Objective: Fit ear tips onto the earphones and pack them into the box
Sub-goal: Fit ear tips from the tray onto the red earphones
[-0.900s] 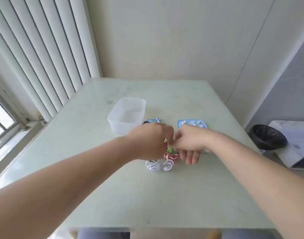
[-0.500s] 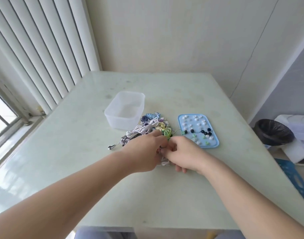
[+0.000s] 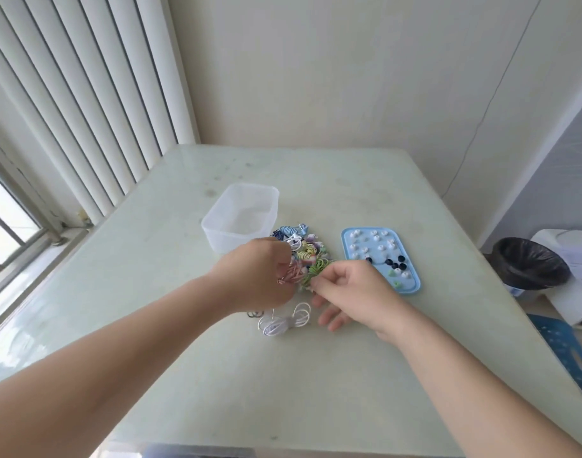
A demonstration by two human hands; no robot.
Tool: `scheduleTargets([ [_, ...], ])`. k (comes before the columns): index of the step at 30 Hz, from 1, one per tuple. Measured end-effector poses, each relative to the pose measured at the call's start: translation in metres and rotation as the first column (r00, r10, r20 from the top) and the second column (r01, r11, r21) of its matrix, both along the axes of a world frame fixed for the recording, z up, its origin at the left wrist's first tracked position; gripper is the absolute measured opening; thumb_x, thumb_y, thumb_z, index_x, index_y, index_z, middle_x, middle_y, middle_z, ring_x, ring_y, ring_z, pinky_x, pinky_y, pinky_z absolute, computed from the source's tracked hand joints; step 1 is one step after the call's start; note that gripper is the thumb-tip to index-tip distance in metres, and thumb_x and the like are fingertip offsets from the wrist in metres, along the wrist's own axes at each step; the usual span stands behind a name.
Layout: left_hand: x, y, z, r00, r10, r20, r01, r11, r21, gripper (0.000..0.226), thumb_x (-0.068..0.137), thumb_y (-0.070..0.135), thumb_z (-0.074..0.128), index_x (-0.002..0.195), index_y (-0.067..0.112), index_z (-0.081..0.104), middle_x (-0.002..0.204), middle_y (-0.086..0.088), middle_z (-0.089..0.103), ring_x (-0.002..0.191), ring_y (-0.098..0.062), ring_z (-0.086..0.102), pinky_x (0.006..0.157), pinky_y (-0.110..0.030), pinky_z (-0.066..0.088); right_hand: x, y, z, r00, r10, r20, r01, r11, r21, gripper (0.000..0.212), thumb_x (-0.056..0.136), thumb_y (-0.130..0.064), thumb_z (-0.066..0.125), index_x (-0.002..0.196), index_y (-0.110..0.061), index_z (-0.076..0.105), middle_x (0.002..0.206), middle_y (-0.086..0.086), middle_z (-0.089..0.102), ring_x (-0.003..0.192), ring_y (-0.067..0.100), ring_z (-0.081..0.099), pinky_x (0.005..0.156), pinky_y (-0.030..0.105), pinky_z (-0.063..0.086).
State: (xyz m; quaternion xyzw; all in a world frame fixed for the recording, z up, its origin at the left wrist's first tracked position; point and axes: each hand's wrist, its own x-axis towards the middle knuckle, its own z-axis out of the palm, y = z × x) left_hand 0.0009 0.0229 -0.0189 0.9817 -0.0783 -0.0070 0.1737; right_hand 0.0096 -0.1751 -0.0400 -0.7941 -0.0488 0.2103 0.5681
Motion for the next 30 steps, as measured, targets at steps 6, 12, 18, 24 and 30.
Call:
scheduleTargets([
  [6, 0.009, -0.01, 0.036, 0.987, 0.16, -0.024, -0.151, 0.861, -0.485, 0.019, 0.079, 0.019, 0.077, 0.082, 0.019, 0.058, 0.071, 0.004, 0.063, 0.06, -0.013, 0.055, 0.055, -0.023, 0.043, -0.002, -0.007, 0.015, 0.999, -0.044, -0.007, 0.045, 0.982, 0.181, 0.022, 0.09, -0.005, 0.076, 0.109, -0.006, 0.066, 0.086, 0.013, 0.069, 0.066, 0.028, 0.069, 0.06, 0.042, 0.059],
  [12, 0.015, -0.02, 0.073, 0.976, 0.189, -0.109, -0.198, 0.562, -0.803, 0.043, 0.093, 0.014, 0.068, 0.133, 0.019, 0.052, 0.086, -0.008, 0.07, 0.049, -0.013, 0.062, 0.048, -0.028, 0.049, -0.001, 0.01, 0.029, 0.997, -0.041, 0.059, 0.022, 0.956, 0.293, 0.048, 0.081, -0.014, 0.085, 0.124, -0.024, 0.066, 0.12, 0.005, 0.071, 0.098, 0.018, 0.073, 0.088, 0.047, 0.061],
  [18, 0.009, -0.023, 0.079, 0.97, -0.013, -0.243, -0.231, 0.267, -0.936, 0.057, 0.068, 0.0, 0.065, 0.125, 0.01, 0.064, 0.105, -0.015, 0.059, 0.075, -0.027, 0.073, 0.081, -0.042, 0.062, 0.002, 0.004, 0.042, 1.0, -0.008, -0.02, 0.019, 0.794, 0.607, 0.059, 0.078, 0.004, 0.08, 0.131, -0.016, 0.064, 0.125, 0.015, 0.071, 0.114, 0.033, 0.07, 0.097, 0.048, 0.058],
  [24, -0.015, -0.041, 0.05, 0.956, -0.115, -0.27, -0.241, 0.218, -0.946, 0.018, 0.094, 0.006, 0.066, 0.108, -0.007, 0.066, 0.084, -0.012, 0.068, 0.074, -0.028, 0.066, 0.074, -0.041, 0.055, -0.005, -0.016, 0.033, 0.996, 0.072, -0.044, -0.015, 0.661, 0.75, 0.064, 0.071, 0.011, 0.049, 0.13, -0.005, 0.065, 0.124, 0.021, 0.069, 0.11, 0.032, 0.071, 0.086, 0.036, 0.061],
  [30, -0.032, -0.072, 0.016, 0.931, -0.244, -0.271, -0.231, 0.18, -0.956, 0.034, 0.109, 0.013, 0.046, 0.14, 0.023, 0.053, 0.071, -0.011, 0.058, 0.048, -0.025, 0.051, 0.053, -0.03, 0.044, -0.023, -0.034, 0.009, 0.991, -0.001, -0.136, 0.099, 0.687, 0.72, 0.039, 0.097, -0.005, 0.045, 0.133, -0.001, 0.06, 0.087, 0.011, 0.065, 0.077, 0.031, 0.065, 0.08, 0.04, 0.052],
])
